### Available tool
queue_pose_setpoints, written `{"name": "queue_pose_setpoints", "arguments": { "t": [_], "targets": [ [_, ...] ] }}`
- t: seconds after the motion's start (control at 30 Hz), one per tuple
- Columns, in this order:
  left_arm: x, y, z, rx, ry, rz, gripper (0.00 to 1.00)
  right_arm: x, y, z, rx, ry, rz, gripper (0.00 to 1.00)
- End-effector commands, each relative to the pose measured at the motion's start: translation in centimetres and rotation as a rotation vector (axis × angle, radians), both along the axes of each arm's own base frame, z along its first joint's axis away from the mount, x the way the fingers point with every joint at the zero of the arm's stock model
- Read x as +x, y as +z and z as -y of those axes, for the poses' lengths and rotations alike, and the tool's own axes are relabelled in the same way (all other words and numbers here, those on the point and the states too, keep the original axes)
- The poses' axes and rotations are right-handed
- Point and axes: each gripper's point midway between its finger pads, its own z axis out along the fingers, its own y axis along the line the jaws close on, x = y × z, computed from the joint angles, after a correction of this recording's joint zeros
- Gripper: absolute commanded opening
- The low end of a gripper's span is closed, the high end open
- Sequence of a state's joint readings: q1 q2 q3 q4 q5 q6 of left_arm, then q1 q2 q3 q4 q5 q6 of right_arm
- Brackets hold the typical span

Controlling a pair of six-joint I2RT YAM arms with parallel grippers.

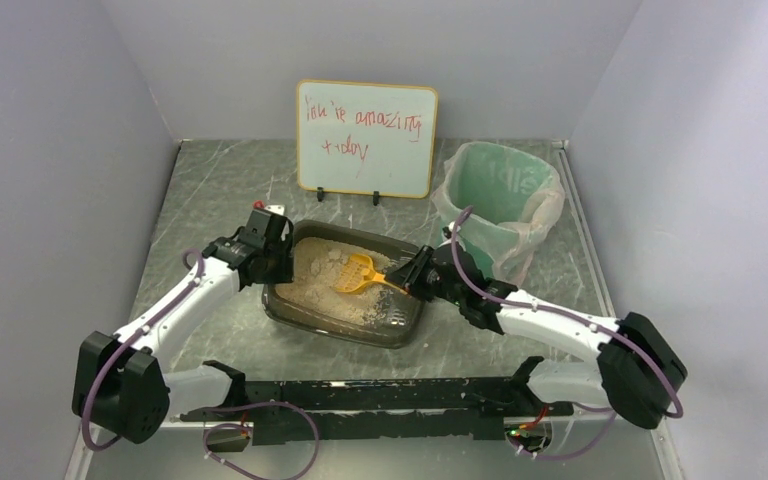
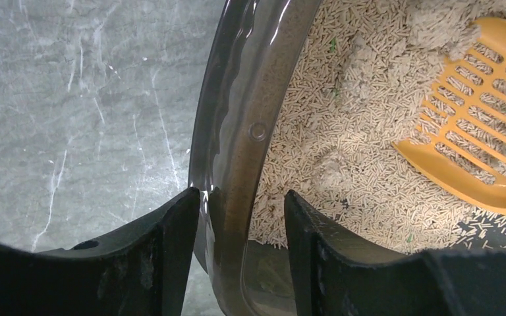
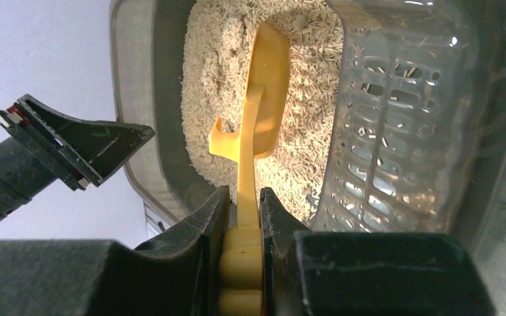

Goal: Clean the litter box

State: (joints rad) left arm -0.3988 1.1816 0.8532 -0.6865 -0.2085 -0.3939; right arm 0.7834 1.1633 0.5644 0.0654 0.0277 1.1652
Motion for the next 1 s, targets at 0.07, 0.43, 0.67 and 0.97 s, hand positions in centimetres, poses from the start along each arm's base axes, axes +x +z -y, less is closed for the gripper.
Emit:
{"name": "queue_pose_setpoints", "arguments": {
  "t": [0.07,0.43,0.67,0.97],
  "targets": [
    [1.6,1.1,0.6,0.005,-0.032,0.061,0.52,2.2,0.5,-2.0,0.125,-0.045,0.062,0.00],
    [1.5,0.6,1.3,-0.005,-0.065,0.053,0.47,3.2,0.1,-7.3,0.220,0.043,0.131,0.00],
    [1.6,0.6,1.3,-0.005,-0.067,0.055,0.47,2.6,1.0,-8.7,0.274,0.096,0.197,0.00],
    [1.7,1.0,1.0,0.005,-0.051,0.070,0.47,0.8,2.3,-8.1,0.350,0.150,0.246,0.00]
  ]
}}
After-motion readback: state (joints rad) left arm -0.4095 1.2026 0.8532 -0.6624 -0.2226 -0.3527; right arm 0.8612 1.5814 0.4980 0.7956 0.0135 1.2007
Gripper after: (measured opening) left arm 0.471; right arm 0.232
